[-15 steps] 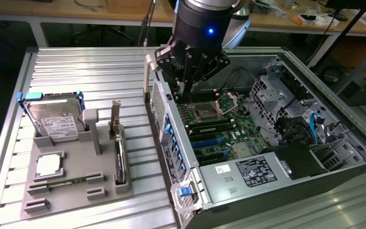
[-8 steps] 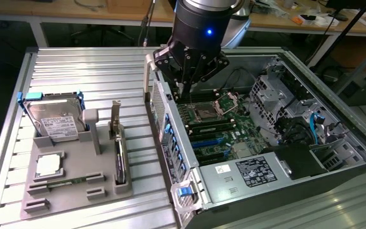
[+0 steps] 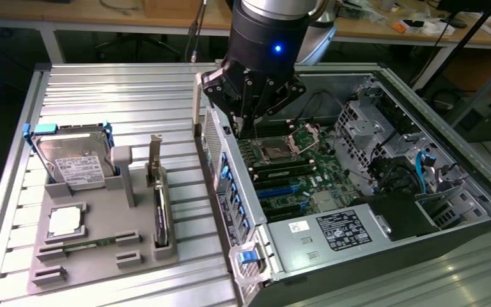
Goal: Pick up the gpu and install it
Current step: 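Reach for the gpu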
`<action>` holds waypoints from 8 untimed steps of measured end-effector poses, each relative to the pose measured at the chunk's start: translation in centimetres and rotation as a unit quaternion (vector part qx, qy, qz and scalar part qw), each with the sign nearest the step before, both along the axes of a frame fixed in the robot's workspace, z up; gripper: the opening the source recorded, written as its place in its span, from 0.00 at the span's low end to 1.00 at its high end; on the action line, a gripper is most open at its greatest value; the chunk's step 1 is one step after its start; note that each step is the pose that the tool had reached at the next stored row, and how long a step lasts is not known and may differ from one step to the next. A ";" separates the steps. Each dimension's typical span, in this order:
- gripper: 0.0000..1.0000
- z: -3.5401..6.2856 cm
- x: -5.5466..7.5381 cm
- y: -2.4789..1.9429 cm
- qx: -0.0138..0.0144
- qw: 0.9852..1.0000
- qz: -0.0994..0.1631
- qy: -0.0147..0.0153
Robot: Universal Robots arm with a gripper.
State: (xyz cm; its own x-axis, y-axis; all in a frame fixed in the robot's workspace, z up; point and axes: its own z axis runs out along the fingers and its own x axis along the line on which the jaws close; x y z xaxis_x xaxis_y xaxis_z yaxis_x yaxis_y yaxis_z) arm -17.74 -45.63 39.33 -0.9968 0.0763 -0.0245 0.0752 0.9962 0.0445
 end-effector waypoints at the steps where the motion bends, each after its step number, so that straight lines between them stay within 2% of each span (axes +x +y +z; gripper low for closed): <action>1: 0.11 0.00 -0.1 -0.12 0.000 1.000 0.000 0.000; 8: 0.11 0.00 -0.5 -0.53 0.000 1.000 0.000 0.000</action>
